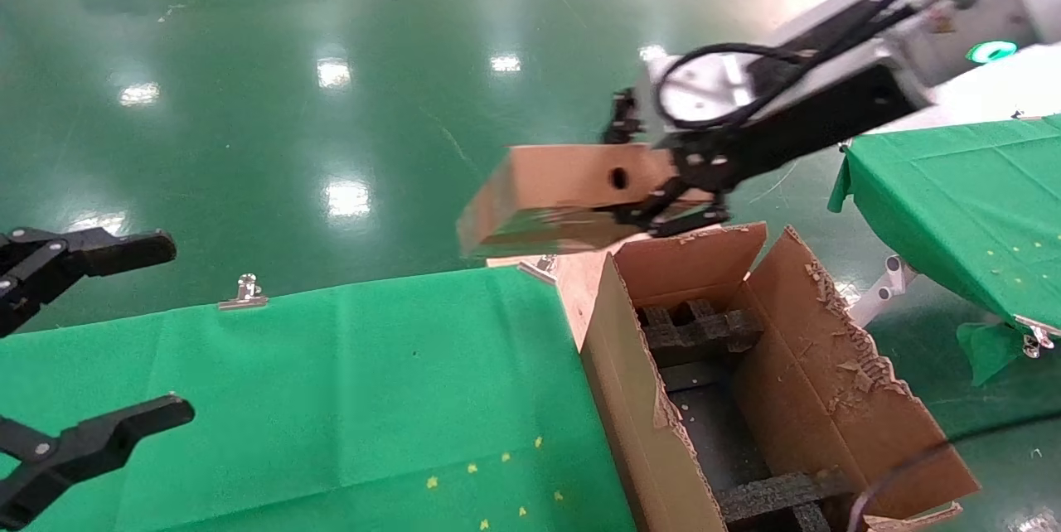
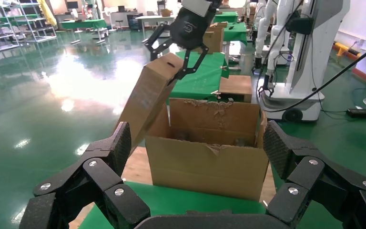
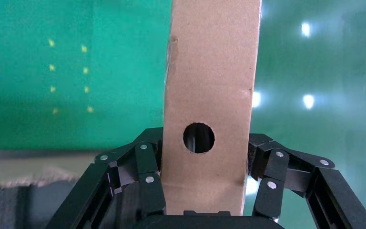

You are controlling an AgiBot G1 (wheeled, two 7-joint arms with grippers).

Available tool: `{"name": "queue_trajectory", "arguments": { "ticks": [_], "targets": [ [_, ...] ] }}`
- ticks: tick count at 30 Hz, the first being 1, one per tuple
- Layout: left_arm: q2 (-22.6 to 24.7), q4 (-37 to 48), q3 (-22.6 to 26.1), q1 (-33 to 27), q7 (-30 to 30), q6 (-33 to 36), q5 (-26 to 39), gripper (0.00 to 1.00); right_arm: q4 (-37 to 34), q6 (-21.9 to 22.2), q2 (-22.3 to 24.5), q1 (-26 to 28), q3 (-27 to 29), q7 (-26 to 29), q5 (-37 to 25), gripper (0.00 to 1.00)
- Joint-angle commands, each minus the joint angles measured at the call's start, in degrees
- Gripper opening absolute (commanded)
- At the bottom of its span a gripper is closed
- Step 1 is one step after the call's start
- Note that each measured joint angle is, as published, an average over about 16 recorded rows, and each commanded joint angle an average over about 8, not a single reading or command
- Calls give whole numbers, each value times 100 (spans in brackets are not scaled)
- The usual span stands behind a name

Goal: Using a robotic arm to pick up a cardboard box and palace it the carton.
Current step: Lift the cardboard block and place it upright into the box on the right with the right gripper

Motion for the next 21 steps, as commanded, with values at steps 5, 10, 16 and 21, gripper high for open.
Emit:
{"name": "queue_trajectory", "arguments": {
  "ticks": [5, 10, 16, 21],
  "targets": [
    [0, 0, 0, 0, 0, 0, 0, 100, -181, 7, 555, 254, -372, -68, -7, 0],
    [0, 0, 0, 0, 0, 0, 0, 100, -393, 39, 1072, 424, -647, -124, -184, 0],
    [0, 0, 0, 0, 0, 0, 0, 100, -793, 120, 1541, 425, -871, -193, -348, 0],
    [0, 0, 0, 0, 0, 0, 0, 100, -1045, 193, 1810, 349, -966, -227, -422, 0]
  ]
}}
